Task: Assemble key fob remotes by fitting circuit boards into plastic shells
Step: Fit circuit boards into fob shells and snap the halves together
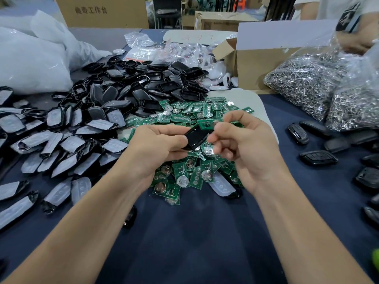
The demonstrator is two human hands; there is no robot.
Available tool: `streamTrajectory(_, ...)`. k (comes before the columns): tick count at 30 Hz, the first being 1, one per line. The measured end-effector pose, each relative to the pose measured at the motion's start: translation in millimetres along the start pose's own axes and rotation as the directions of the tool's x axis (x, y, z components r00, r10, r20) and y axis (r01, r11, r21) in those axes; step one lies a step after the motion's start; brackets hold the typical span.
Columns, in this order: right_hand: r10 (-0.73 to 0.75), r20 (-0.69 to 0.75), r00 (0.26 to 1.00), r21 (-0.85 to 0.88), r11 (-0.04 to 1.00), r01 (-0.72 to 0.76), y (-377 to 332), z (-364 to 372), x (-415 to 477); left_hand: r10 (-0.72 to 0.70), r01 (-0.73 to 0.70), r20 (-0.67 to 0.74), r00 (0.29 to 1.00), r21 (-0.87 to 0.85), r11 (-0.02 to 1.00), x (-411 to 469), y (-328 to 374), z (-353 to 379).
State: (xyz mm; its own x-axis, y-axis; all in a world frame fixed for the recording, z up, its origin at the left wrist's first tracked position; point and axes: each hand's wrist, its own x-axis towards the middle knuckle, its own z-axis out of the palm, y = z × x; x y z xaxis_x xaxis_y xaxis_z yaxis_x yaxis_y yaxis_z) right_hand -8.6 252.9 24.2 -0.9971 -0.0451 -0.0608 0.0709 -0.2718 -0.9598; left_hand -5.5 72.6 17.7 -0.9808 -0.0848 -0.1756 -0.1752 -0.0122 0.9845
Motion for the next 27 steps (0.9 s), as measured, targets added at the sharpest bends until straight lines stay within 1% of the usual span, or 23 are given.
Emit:
streamTrajectory(2,-0.056,0.008,0.998,-0.075,0.996,0.057,1.8,1.7,-0.5,0.015,-0.015,-0.004,1.000,0.012,1.000,-0.4,-0.5,0.3)
streamTrajectory(5,-0.159,-0.013,0.987,-0.223,0.963,0.152,5.8,3.7,1.0,0.034,-0.033,-0.005,0.999,0.042,0.999,-0.1,-1.3,0.5)
streamTrajectory(8,-0.204,-0.039,0.978,-0.332,0.926,0.180,10.2,2.6,3.2,0.027,-0.026,-0.026,0.999,0.064,0.998,0.7,-1.7,0.5)
streamTrajectory(11,-0.239,-0.035,0.970,-0.421,0.884,0.202,12.7,0.9,3.9,0.005,-0.002,-0.059,0.998,0.058,0.998,2.5,-1.7,0.2)
streamTrajectory(20,-0.319,0.036,0.947,-0.566,0.774,0.282,13.8,5.5,1.7,0.020,-0.020,0.003,1.000,0.059,0.998,0.0,-0.6,-0.4)
streamTrajectory(22,-0.342,0.021,0.939,-0.590,0.754,0.288,15.0,7.6,1.1,0.020,-0.021,0.019,1.000,0.059,0.998,-1.1,-0.8,1.1)
streamTrajectory(27,-0.358,-0.027,0.933,-0.580,0.766,0.278,17.0,8.8,0.9,0.016,-0.016,0.002,1.000,0.048,0.999,-0.8,-0.4,2.0)
